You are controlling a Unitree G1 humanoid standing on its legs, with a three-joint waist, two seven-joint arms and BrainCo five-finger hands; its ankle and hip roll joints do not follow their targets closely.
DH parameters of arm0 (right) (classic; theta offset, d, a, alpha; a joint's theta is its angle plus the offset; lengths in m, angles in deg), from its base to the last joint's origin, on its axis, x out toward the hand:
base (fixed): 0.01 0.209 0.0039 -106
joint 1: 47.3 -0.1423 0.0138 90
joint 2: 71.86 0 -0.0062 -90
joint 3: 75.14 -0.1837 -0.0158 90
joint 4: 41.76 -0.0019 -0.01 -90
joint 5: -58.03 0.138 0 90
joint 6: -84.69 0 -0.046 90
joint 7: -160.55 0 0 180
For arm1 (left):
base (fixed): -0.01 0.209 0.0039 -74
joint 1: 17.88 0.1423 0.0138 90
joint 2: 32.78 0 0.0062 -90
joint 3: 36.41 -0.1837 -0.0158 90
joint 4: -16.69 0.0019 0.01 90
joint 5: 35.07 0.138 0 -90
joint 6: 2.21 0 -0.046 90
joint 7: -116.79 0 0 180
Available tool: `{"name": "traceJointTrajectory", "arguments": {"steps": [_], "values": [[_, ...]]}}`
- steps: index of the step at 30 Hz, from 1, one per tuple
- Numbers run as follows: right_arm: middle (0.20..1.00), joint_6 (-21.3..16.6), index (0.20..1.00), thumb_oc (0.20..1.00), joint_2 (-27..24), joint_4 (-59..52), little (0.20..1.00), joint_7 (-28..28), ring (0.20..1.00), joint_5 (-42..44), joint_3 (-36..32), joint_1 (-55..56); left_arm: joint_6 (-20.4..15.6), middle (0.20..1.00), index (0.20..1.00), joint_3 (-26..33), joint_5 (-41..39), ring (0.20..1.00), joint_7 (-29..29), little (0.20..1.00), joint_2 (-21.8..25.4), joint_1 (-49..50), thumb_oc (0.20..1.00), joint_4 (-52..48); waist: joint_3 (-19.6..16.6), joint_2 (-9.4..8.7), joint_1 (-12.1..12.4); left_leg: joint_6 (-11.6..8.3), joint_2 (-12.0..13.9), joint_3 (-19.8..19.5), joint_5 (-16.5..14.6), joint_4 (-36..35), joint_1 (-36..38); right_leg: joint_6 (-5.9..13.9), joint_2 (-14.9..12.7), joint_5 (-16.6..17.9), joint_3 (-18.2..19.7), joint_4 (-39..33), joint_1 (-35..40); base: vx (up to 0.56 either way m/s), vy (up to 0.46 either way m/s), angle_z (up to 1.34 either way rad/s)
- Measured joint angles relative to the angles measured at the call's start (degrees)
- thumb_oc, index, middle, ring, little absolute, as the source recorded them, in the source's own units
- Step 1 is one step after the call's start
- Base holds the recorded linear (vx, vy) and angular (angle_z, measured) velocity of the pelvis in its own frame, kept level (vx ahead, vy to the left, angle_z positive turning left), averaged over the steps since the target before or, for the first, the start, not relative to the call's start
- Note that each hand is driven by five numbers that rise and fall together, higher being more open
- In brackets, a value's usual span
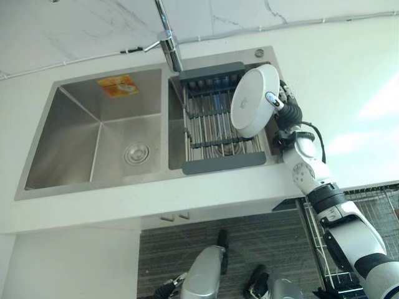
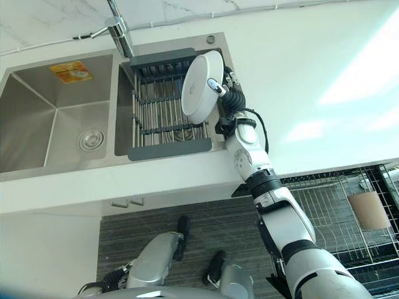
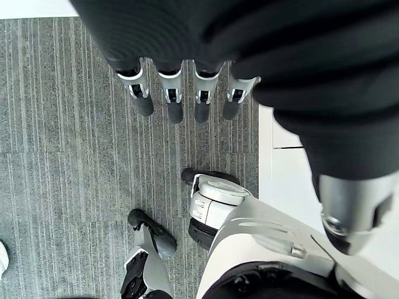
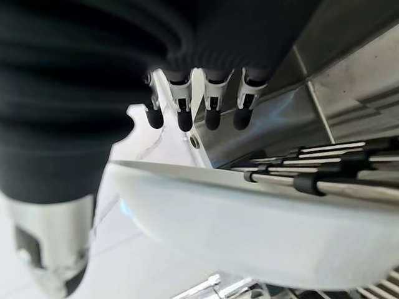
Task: Place the dishes in the dishwasher.
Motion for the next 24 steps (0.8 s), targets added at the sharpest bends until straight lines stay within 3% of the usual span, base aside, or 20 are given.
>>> {"name": "traceJointTrajectory", "arguments": {"steps": [24], "values": [[1.000,0.8,1.000,1.000,0.0,0.1,1.000,-0.6,1.000,0.1,0.4,-0.5,0.0,1.000,1.000,0.0,-0.1,1.000,0.0,1.000,0.0,-0.3,1.000,0.0,0.5,0.13,0.5,0.08,-0.1,-0.8,0.1,0.1,-0.7,0.00,0.1,0.0,-0.7,-0.1,-0.2,0.00,-0.002,0.00]]}}
